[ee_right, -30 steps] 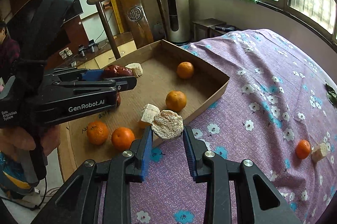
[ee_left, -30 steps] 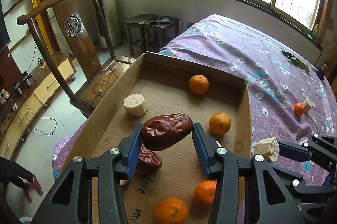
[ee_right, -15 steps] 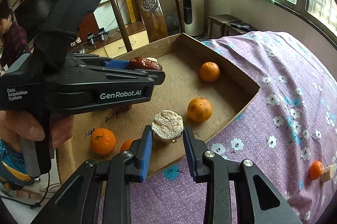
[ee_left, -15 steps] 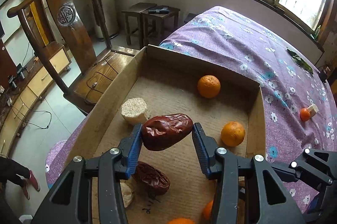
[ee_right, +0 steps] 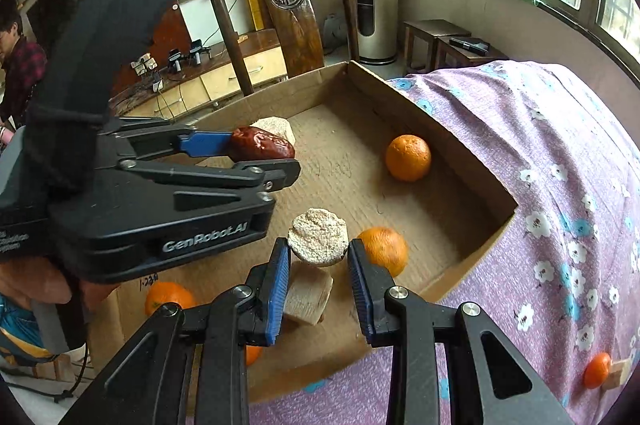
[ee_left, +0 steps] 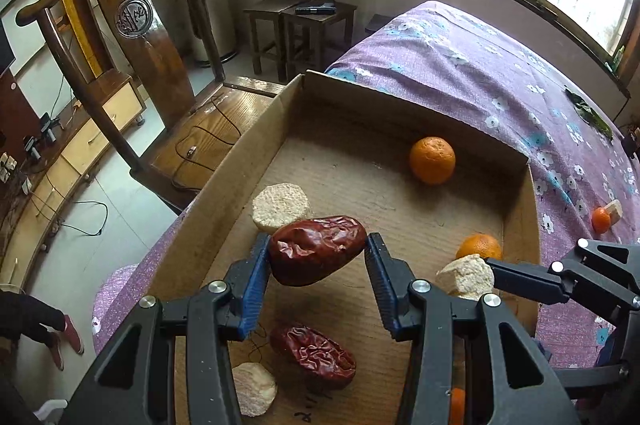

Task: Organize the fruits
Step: 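Carry the red date and the yam slice over the cardboard box, then open both tools to drop the red date and yam slice into the box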

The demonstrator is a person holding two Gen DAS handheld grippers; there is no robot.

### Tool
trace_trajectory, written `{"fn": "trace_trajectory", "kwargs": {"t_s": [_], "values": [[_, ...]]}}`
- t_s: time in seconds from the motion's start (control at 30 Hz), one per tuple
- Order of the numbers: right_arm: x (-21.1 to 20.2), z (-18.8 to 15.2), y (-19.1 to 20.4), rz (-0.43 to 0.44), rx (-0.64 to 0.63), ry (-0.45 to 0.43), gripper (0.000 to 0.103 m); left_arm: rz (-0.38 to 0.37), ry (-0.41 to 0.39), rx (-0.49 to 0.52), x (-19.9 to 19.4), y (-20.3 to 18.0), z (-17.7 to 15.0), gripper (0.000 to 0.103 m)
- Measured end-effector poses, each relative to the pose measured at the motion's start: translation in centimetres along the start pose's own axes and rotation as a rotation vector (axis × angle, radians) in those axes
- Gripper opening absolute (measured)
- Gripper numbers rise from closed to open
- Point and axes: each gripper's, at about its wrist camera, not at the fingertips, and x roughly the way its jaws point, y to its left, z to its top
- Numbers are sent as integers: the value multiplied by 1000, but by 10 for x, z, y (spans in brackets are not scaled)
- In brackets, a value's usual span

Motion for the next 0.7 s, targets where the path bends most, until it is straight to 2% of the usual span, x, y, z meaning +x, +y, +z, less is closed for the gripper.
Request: {"fn": "trace_trajectory", "kwargs": {"t_s": [0.33,0.43,0.7], "values": [[12,7,1,21,-8,7,33,19,25,-24,9,2,2,47],[9,5,-2,22,16,-2,36,30,19,-32,7,3,2,60],[-27,-18,-7,13,92,-58,57,26,-36,-31,-14,-5,-11,75]]}}
